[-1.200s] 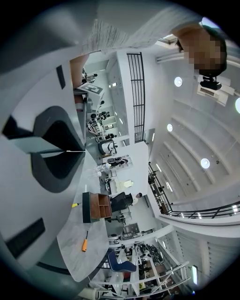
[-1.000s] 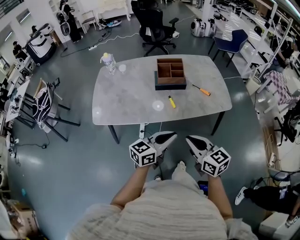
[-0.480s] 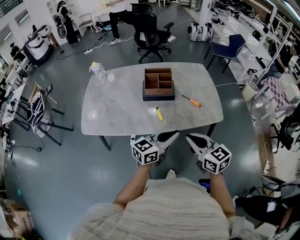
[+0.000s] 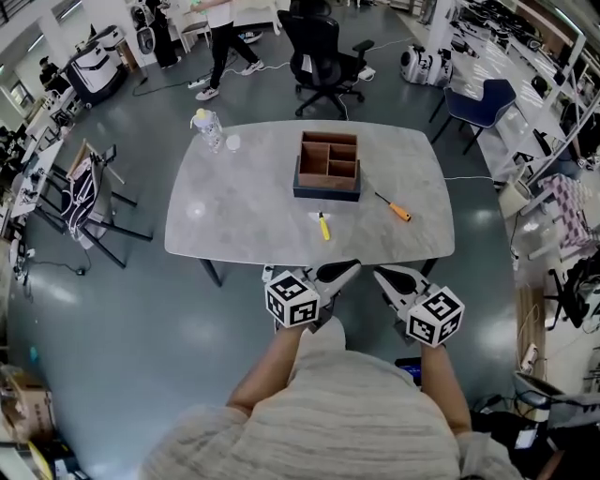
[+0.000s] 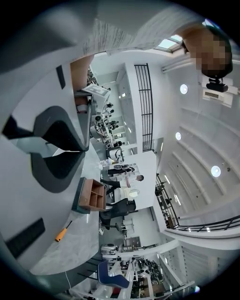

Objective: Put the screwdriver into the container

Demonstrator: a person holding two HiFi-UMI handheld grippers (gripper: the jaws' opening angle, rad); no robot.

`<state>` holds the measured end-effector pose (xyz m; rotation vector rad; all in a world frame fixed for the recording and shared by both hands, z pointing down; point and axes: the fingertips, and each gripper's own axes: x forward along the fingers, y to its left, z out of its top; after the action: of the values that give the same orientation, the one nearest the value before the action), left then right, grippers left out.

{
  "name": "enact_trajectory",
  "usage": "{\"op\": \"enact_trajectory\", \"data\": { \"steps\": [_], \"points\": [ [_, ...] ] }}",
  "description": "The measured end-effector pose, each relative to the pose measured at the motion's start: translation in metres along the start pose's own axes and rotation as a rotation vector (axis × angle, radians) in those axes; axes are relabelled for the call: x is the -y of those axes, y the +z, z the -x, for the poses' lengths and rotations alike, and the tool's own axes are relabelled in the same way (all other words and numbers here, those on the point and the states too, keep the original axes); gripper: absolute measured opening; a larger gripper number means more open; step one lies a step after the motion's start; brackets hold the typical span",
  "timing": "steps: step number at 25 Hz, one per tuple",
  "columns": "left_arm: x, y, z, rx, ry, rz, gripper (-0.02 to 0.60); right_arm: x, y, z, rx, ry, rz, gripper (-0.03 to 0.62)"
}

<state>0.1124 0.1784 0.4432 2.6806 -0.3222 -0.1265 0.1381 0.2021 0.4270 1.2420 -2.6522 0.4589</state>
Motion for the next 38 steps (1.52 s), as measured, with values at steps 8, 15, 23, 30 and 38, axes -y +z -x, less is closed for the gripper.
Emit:
{"op": "enact_trajectory", "data": {
  "steps": [8, 15, 23, 30, 38],
  "points": [
    [-0.038, 0.006, -0.017, -0.015, -0.001, 0.018, 0.014, 0.029, 0.001, -0.027, -0.024, 0.004, -0.013, 0.012],
    [-0.089, 0.012, -0.044, -0.075, -0.036, 0.021, 0.014, 0.077, 0.011, -0.062, -0.042, -0.043, -0.02, 0.012],
    [-0.157, 0.034, -0.073, -0.116, -0.059, 0.031, 0.014, 0.133, 0.037, -0.116, -0.052, -0.063, -0.028, 0.012],
    [-0.21, 0.054, -0.088, -0.136, -0.087, 0.047, 0.014, 0.17, 0.055, -0.159, -0.073, -0.086, -0.031, 0.012],
    [-0.248, 0.057, -0.095, -0.174, -0.133, 0.059, 0.014, 0.191, 0.057, -0.196, -0.108, -0.115, -0.042, 0.012]
  ]
}}
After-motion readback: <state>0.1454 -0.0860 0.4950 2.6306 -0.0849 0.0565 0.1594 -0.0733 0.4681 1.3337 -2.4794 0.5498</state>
